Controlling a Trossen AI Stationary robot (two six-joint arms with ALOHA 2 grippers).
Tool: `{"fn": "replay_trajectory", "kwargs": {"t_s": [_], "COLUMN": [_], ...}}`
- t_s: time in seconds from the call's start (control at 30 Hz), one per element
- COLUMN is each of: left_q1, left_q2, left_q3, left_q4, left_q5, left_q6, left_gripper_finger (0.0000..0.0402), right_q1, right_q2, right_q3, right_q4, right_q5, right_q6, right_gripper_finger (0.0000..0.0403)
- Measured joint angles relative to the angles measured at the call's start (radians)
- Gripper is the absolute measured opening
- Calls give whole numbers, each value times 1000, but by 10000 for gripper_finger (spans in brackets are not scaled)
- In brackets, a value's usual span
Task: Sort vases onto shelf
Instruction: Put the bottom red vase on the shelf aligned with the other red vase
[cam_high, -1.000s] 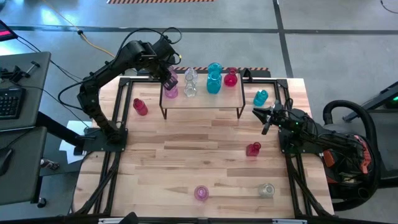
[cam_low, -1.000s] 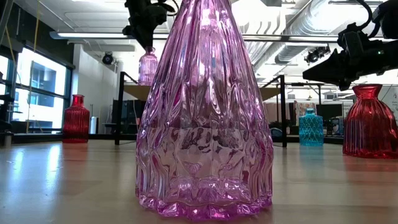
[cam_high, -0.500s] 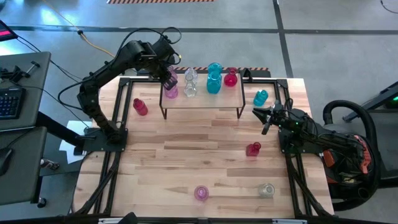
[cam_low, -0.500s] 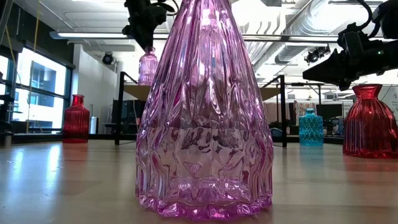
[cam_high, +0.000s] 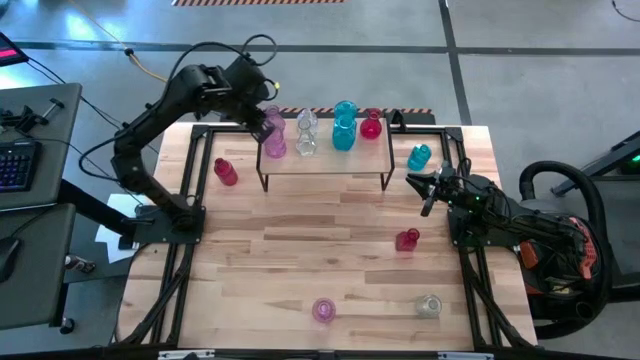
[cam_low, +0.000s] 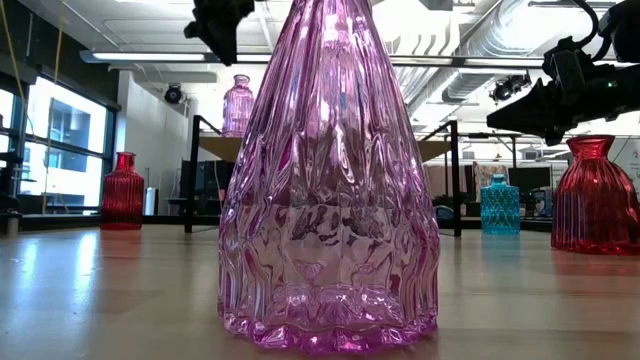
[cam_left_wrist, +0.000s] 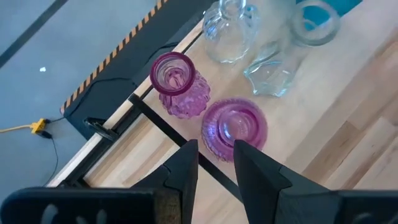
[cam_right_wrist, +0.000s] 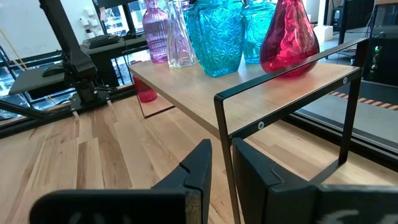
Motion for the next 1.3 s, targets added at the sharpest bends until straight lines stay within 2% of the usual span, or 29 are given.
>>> {"fn": "replay_trajectory", "kwargs": {"t_s": [0.23, 0.53, 1.1, 1.23, 1.3], "left_q1": [-50, -170, -383, -422, -437], "left_q2": [-99, -214, -225, -223, -224], "left_q3": [0, 1, 1, 1, 1], "left_q4": [-4, 19, 72, 94, 94], "left_q5": [63, 70, 66, 67, 67], "left_q6": [-37, -100, -185, -185, -185], "left_gripper_finger": [95, 95, 95, 95, 95], "right_q1": [0, 0, 0, -7, -7], "right_q2": [0, 0, 0, 0, 0], "right_q3": [0, 0, 0, 0, 0], "right_q4": [0, 0, 0, 8, 9], "right_q5": [0, 0, 5, 112, 126], "right_q6": [0, 0, 0, -61, -69], "right_gripper_finger": [48, 48, 48, 48, 48]}}
